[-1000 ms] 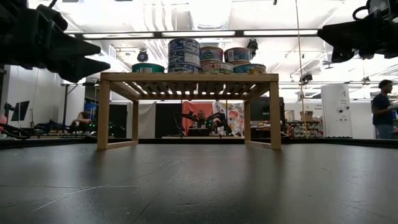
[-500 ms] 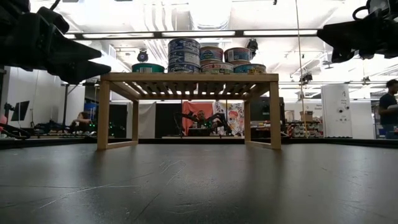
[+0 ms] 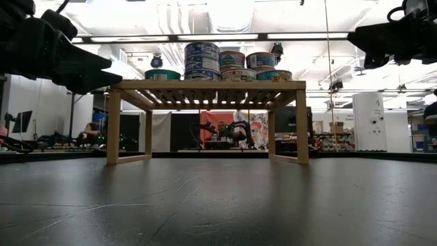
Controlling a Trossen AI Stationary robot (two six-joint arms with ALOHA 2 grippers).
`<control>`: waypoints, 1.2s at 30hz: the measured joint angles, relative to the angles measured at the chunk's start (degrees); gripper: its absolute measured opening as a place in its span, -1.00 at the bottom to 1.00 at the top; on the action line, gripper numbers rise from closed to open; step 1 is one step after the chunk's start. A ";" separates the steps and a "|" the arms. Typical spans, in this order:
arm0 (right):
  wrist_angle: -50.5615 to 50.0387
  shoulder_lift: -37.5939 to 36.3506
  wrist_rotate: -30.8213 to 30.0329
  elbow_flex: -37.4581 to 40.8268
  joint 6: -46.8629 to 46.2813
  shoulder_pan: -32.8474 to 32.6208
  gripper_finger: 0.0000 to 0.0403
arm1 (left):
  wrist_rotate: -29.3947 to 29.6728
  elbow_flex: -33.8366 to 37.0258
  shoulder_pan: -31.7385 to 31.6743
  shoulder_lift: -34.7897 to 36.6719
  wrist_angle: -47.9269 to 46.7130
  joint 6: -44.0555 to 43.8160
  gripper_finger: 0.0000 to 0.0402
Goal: Stack canned seafood by type on shelf
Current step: Return to Home Position
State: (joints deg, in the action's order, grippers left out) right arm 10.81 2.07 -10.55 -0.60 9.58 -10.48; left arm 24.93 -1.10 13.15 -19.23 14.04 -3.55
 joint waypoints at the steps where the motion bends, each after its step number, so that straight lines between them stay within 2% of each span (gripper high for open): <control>1: 0.00 0.00 0.00 0.00 0.00 0.00 -0.49 | 0.00 0.00 -0.02 -0.07 -0.01 0.02 0.72; 22: 0.00 0.00 -0.02 0.00 0.00 0.01 -0.71 | 0.00 0.00 0.00 -0.71 0.01 0.00 0.72; 36: 0.00 0.00 -0.02 0.00 0.00 0.02 -0.59 | 0.00 0.00 -0.01 -0.71 0.01 0.00 0.72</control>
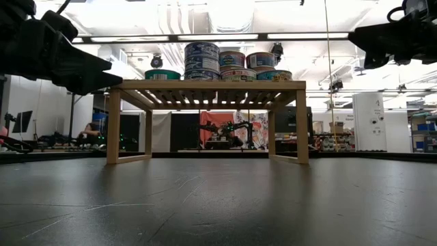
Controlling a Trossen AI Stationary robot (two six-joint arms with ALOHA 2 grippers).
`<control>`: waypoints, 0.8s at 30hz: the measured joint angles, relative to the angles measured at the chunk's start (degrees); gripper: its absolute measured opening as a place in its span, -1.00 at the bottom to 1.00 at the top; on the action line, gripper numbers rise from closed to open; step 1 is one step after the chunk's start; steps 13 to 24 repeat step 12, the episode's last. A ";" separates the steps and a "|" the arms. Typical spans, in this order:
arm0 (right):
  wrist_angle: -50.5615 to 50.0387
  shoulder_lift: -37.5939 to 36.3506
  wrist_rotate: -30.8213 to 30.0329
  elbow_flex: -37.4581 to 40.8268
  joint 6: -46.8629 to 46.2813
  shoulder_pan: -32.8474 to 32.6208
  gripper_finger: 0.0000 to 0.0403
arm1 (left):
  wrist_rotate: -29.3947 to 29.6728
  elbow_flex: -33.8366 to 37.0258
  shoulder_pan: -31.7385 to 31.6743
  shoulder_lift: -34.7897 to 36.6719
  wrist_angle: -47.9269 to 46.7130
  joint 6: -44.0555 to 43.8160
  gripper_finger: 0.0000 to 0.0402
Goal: Stack canned seafood by type on shelf
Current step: Return to Home Position
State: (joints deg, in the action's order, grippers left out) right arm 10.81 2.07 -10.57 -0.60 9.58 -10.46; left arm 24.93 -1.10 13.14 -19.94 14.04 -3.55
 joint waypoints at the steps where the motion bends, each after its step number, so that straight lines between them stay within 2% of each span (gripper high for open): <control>1: 0.00 0.00 0.02 0.00 0.00 -0.02 -0.57 | 0.00 0.00 0.00 0.00 0.00 0.02 0.72; 11: 0.00 0.00 0.02 0.00 0.00 -0.02 -0.50 | 0.00 0.00 0.01 0.00 0.00 0.00 0.72; 24: 0.00 0.00 0.01 0.00 0.00 -0.01 -0.50 | 0.00 0.00 0.00 0.00 0.00 0.02 0.72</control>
